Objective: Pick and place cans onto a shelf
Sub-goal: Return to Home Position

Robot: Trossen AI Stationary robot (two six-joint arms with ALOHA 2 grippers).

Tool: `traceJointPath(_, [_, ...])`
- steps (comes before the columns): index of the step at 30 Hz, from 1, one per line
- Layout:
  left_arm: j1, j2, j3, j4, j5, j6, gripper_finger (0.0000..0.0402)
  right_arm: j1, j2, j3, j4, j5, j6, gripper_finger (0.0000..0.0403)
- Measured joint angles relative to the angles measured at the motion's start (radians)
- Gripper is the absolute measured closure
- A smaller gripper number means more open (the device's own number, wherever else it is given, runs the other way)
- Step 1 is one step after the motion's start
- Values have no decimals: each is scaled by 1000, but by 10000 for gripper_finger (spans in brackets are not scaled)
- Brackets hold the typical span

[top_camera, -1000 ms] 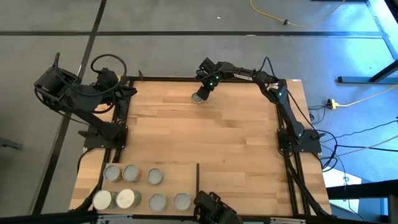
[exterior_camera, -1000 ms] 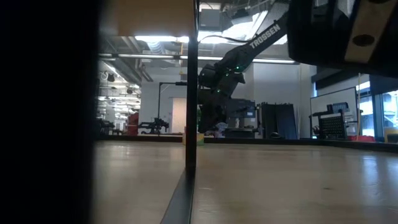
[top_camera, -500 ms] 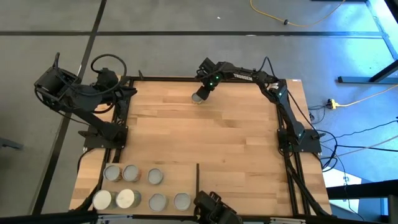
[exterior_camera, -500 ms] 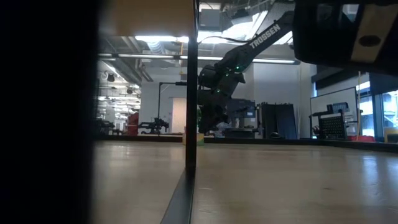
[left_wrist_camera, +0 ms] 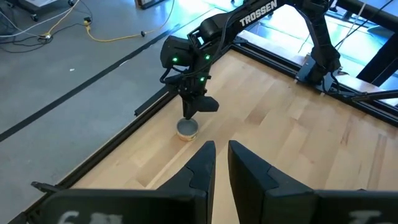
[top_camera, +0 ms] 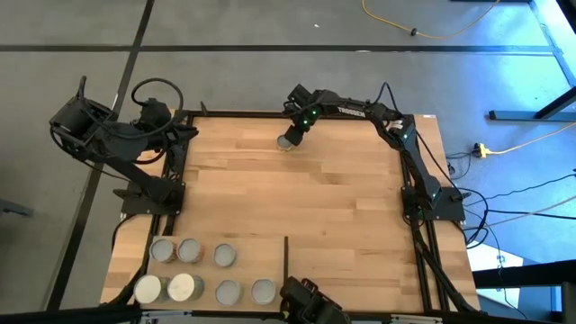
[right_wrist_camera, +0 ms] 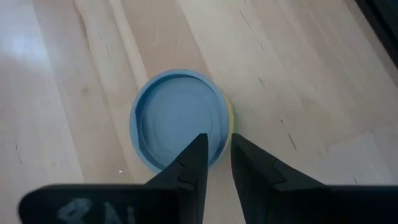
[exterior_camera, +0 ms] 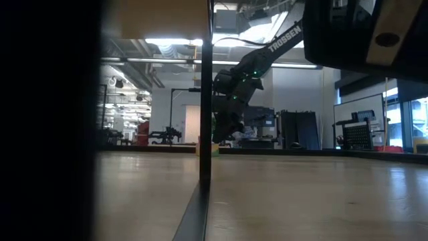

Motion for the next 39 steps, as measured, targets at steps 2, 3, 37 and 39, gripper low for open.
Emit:
traceJointPath(2, [0,0,0,0,0,0,365,0,0,0,0,-4,0,331])
traceJointPath(3, [0,0,0,0,0,0,365,1,0,0,0,-4,0,331])
traceJointPath(37, [0,0,0,0,0,0,365,8,0,0,-5,81,17,342])
traceJointPath(39, [0,0,0,0,0,0,365,8,0,0,-6,81,1,352])
